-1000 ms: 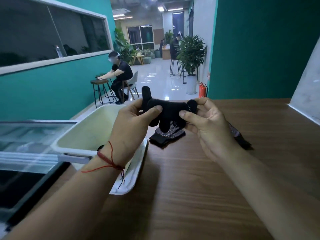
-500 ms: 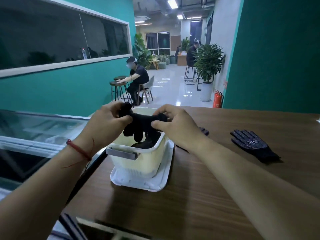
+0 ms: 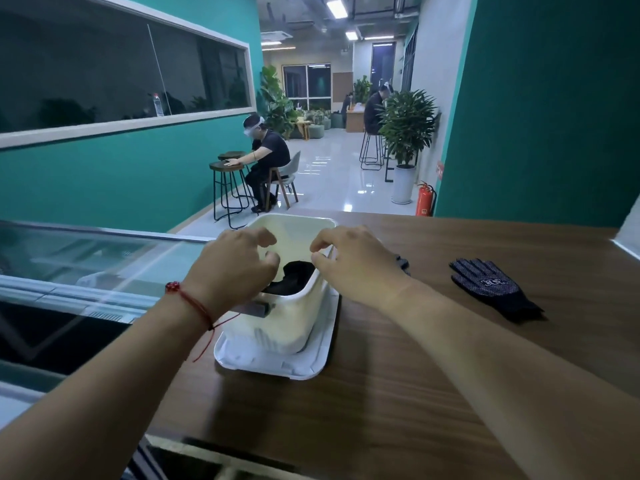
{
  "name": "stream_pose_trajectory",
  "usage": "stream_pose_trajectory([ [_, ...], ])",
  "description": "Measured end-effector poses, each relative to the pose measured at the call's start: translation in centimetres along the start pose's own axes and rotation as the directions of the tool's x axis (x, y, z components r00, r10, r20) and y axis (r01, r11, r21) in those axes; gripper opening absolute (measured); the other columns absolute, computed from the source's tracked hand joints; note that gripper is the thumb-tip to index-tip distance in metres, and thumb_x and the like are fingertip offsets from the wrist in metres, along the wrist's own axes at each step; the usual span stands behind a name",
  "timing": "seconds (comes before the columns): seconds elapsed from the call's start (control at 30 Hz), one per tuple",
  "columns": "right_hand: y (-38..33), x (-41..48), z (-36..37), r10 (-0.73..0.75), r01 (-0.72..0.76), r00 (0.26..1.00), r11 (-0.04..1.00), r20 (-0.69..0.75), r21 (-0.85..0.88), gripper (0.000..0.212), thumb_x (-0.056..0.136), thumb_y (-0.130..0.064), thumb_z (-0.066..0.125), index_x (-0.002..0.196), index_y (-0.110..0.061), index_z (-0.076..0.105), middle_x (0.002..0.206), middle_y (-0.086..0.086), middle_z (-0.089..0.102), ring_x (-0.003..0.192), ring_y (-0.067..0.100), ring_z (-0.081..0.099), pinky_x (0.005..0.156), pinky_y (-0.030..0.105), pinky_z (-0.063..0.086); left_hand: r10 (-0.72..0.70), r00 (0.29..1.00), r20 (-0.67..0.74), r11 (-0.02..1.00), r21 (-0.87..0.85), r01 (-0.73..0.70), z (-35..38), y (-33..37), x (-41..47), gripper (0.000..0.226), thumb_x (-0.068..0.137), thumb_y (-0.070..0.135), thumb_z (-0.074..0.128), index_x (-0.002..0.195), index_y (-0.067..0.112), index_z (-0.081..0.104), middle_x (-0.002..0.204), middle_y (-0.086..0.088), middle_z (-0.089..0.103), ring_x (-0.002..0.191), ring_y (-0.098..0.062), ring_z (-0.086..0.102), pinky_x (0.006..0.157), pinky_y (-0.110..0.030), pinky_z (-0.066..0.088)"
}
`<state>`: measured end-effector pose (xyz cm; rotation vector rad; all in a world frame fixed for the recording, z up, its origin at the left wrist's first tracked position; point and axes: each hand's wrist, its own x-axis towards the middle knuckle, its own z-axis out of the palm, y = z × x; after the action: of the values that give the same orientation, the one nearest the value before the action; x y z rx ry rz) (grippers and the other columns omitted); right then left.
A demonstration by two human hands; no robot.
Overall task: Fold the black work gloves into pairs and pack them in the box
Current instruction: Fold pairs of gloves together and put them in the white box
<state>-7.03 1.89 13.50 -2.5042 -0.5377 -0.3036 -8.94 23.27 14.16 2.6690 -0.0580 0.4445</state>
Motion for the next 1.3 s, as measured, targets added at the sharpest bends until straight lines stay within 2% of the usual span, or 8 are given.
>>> stream_pose_trajectory([
  [0.17, 2.4, -1.1, -2.4, 0.015, -0.014, 0.997, 1.0, -0.073, 0.011, 0.023, 0.102, -0.039, 0.056, 0.12, -0.037, 0.071, 0.112, -0.016, 0.063, 0.127, 0.02, 0.05, 0.106, 0.047, 0.046, 0.119, 0.992, -0.043, 0.992, -0.032, -0.121, 1.5, 3.6, 1.1, 0.029, 0.097, 0.026, 0.051, 0.116, 0.029, 0.073, 0.123, 0.008, 0.073, 0.117, -0.019, 0.063, 0.105, -0.039, 0.051],
  [0.27, 4.2, -2.1, -3.4, 0.032, -0.027, 0.995, 0.999, -0.094, 0.046, 0.022, 0.1, -0.038, 0.059, 0.118, -0.039, 0.07, 0.094, -0.026, 0.049, 0.122, 0.021, 0.054, 0.103, 0.048, 0.05, 0.178, 0.981, -0.079, 0.981, -0.067, -0.184, 2.8, 6.0, 1.2, 0.029, 0.097, 0.019, 0.053, 0.113, 0.028, 0.076, 0.119, 0.009, 0.074, 0.112, -0.015, 0.065, 0.102, -0.035, 0.052],
  [0.37, 7.0, -3.3, -4.7, 0.038, -0.03, 0.986, 0.998, -0.165, 0.049, 0.018, 0.1, -0.037, 0.062, 0.114, -0.037, 0.073, 0.1, -0.02, 0.059, 0.112, 0.021, 0.059, 0.101, 0.044, 0.051, 0.236, 0.966, -0.109, 0.965, -0.089, -0.246, 4.6, 9.1, 1.2, 0.028, 0.096, 0.021, 0.054, 0.11, 0.027, 0.077, 0.111, 0.01, 0.076, 0.105, -0.015, 0.067, 0.097, -0.036, 0.054],
  [0.5, 11.6, -5.0, -6.7, 0.117, -0.112, 0.968, 0.993, -0.224, 0.032, 0.016, 0.1, -0.035, 0.064, 0.113, -0.036, 0.075, 0.093, -0.018, 0.051, 0.11, 0.023, 0.058, 0.097, 0.041, 0.05, 0.281, 0.956, -0.084, 0.948, -0.13, -0.29, 7.3, 12.6, 1.7, 0.034, 0.09, 0.024, 0.049, 0.109, 0.023, 0.078, 0.108, 0.008, 0.077, 0.101, -0.016, 0.067, 0.094, -0.034, 0.055],
  [0.8, 22.1, -8.3, -6.5, 0.268, -0.276, 0.924, 0.961, -0.272, 0.009, 0.016, 0.097, -0.03, 0.066, 0.107, -0.039, 0.075, 0.101, -0.017, 0.067, 0.113, 0.018, 0.057, 0.096, 0.039, 0.052, 0.238, 0.969, 0.07, 0.971, -0.042, -0.235, 18.6, 13.9, 4.6, 0.025, 0.084, 0.011, 0.058, 0.101, 0.012, 0.076, 0.099, -0.011, 0.076, 0.097, -0.034, 0.068, 0.085, -0.039, 0.056],
  [0.93, 25.2, -8.3, -5.6, 0.304, -0.352, 0.9, 0.929, -0.312, -0.113, 0.02, 0.099, -0.022, 0.067, 0.113, -0.033, 0.076, 0.104, -0.016, 0.062, 0.111, 0.024, 0.055, 0.094, 0.034, 0.044, 0.243, 0.969, 0.052, 0.969, 0.034, -0.245, 22.6, 12.6, 5.7, 0.011, 0.086, 0.012, 0.061, 0.089, 0.012, 0.072, 0.089, -0.013, 0.073, 0.089, -0.039, 0.067, 0.077, -0.041, 0.054],
  [1.13, 30.0, -8.5, -3.4, 0.322, -0.422, 0.87, 0.879, -0.372, -0.225, 0.033, 0.095, -0.024, 0.071, 0.128, -0.029, 0.071, 0.136, -0.006, 0.066, 0.124, 0.028, 0.057, 0.098, 0.044, 0.05, 0.145, 0.987, 0.072, 0.982, 0.114, -0.152, 25.6, 10.5, 7.8, 0.025, 0.091, 0.025, 0.07, 0.112, 0.011, 0.072, 0.113, -0.014, 0.068, 0.111, -0.04, 0.06, 0.097, -0.043, 0.05],
  [1.3, 33.1, -8.5, -3.2, 0.348, -0.45, 0.867, 0.854, -0.356, -0.261, 0.03, 0.095, -0.03, 0.073, 0.125, -0.024, 0.073, 0.13, -0.002, 0.068, 0.119, 0.029, 0.059, 0.097, 0.043, 0.054, 0.177, 0.983, -0.047, 0.984, 0.043, -0.175, 26.7, 9.1, 8.2, 0.011, 0.083, 0.017, 0.075, 0.092, 0.012, 0.076, 0.096, -0.012, 0.072, 0.093, -0.039, 0.067, 0.083, -0.045, 0.057],
])
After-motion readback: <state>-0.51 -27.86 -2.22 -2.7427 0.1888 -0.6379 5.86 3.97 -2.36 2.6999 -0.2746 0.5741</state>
